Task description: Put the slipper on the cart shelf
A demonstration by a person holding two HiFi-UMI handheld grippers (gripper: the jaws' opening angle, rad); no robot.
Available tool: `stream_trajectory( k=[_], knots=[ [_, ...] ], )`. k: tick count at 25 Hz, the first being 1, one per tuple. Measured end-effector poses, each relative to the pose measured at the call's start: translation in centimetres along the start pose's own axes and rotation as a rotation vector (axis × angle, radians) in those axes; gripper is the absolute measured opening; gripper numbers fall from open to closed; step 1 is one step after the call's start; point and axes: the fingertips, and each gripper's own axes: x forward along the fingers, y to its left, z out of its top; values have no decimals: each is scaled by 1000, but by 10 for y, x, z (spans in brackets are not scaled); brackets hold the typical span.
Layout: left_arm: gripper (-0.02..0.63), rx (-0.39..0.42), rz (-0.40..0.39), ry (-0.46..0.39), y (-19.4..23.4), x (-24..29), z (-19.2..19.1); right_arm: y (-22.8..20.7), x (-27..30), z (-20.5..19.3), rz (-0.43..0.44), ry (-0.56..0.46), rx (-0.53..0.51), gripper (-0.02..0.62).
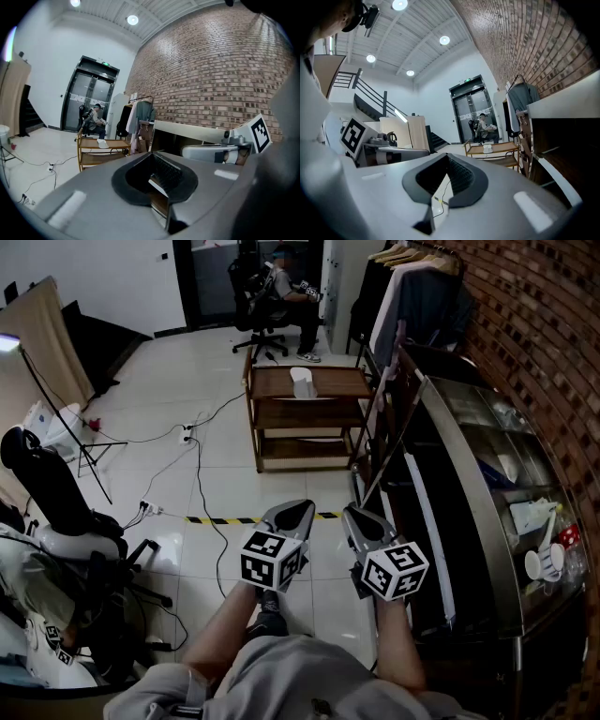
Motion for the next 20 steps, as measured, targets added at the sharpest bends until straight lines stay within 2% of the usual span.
stream_trajectory(
  k=[10, 20],
  knots=[
    [8, -10, -7, 16, 74, 41, 18, -22, 82, 12, -14, 13, 0, 0],
    [8, -3, -56, 28, 163, 97, 54, -50, 185, 44, -67, 5, -6, 0]
  ],
)
